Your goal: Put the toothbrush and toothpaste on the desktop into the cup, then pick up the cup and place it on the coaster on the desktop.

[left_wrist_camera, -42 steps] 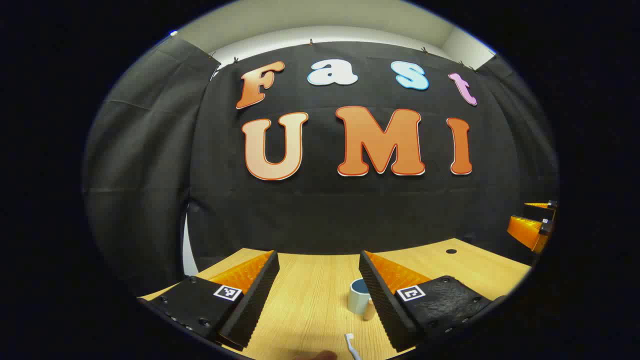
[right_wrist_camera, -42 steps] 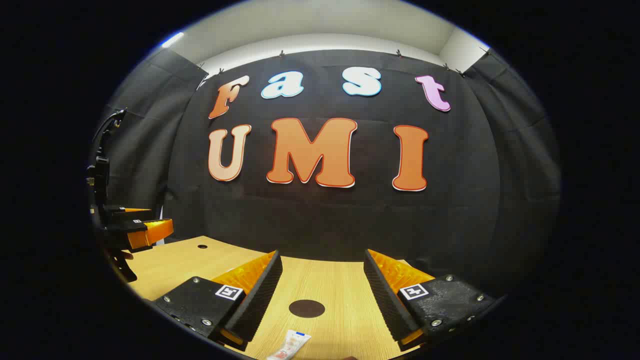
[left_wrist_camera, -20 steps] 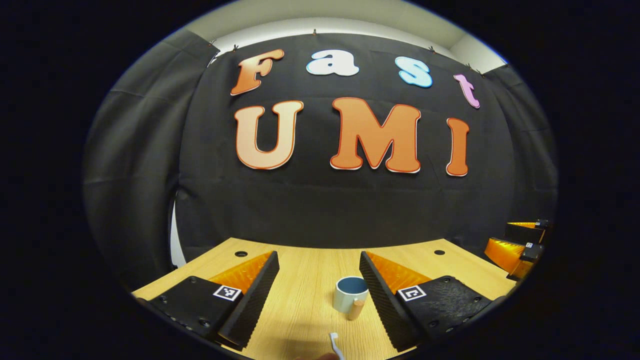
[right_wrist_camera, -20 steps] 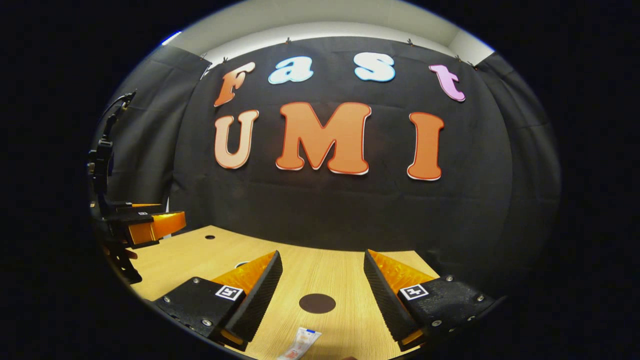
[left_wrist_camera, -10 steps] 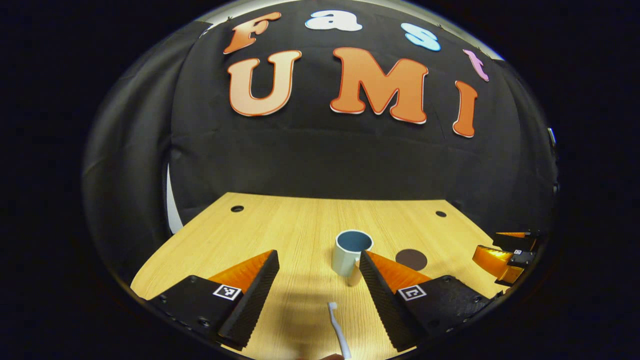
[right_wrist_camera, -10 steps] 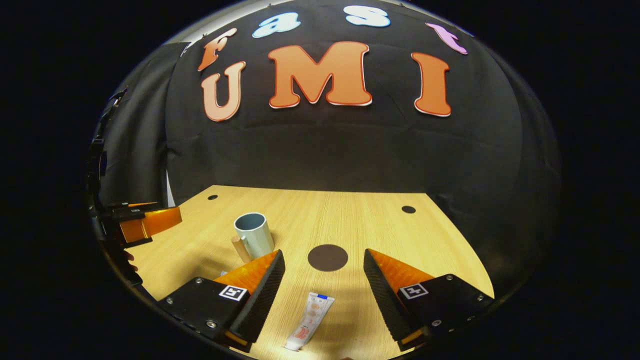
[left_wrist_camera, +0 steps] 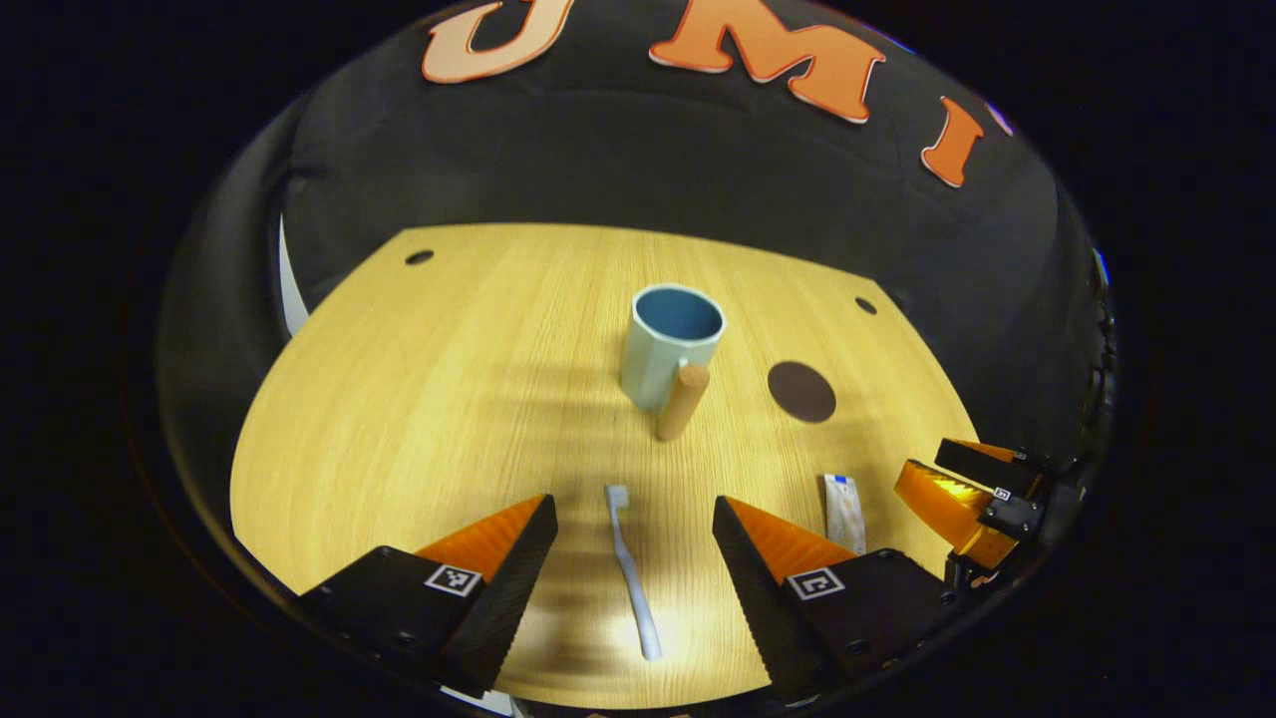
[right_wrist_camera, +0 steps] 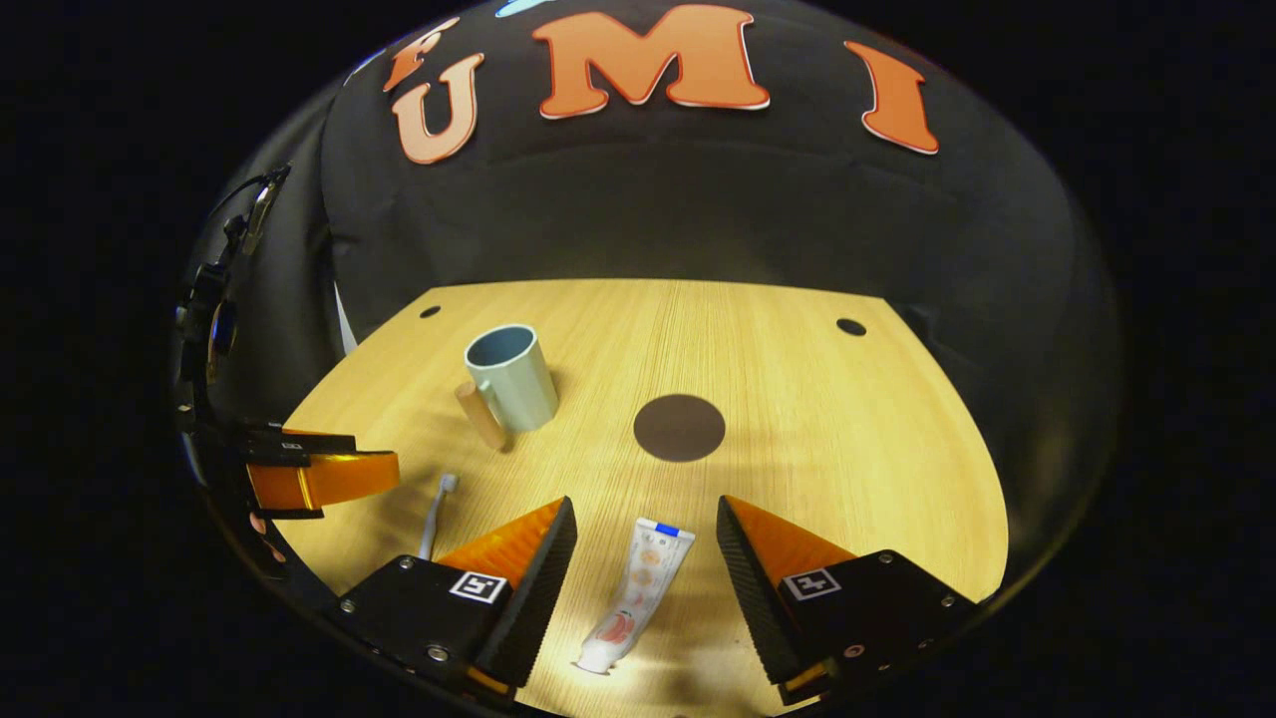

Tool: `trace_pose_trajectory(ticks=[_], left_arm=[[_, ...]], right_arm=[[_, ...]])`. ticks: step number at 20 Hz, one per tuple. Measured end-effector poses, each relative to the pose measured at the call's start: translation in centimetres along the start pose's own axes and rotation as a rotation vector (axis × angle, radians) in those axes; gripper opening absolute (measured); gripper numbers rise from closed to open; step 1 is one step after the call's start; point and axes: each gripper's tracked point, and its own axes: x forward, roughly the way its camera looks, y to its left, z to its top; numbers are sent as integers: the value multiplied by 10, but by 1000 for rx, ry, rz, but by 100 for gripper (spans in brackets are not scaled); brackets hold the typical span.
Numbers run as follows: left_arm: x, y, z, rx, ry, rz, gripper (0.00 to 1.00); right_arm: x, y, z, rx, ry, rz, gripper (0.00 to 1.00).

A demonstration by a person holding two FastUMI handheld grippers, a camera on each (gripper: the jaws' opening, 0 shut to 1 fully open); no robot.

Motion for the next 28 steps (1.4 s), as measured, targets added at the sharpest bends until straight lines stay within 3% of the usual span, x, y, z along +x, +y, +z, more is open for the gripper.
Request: trace_pose_trajectory(ticks=[4, 9, 10, 12, 17, 19, 22, 23, 24, 25, 26, 28], left_arm=[[3, 6, -7, -44, 149, -2, 95], [0, 9, -14, -52, 287, 33, 95], [3, 6, -17, -60, 312, 31, 91], [7, 6, -22, -63, 336, 44, 88], [22, 11, -42, -40, 397, 96, 85], [25, 10, -32, -41, 351, 101, 83], [27, 12, -29, -43, 368, 130, 72], [24, 13, -25, -44, 361, 149, 69], [25, 17, -21, -45, 368, 176, 48], [29, 19, -14, -37, 367, 186, 43], [27, 19, -8, -40, 360, 188, 30], [31, 24, -4, -45, 343, 182, 24]], right_arm=[[15, 6, -20, 10, 115, 13, 76], [27, 1, -47, -30, 254, -21, 76], [30, 2, -54, -31, 289, -12, 76], [34, 5, -65, -13, 345, -4, 69], [46, 0, -82, -22, 406, -35, 63], [50, 1, -84, -16, 414, -28, 63], [50, -6, -83, -36, 411, -22, 63], [48, -9, -83, -31, 415, -14, 58], [49, -8, -82, -26, 408, 3, 52], [47, -10, -83, -25, 414, 33, 47], [48, -16, -82, -42, 408, 43, 44], [47, -20, -75, -83, 382, 49, 40]])
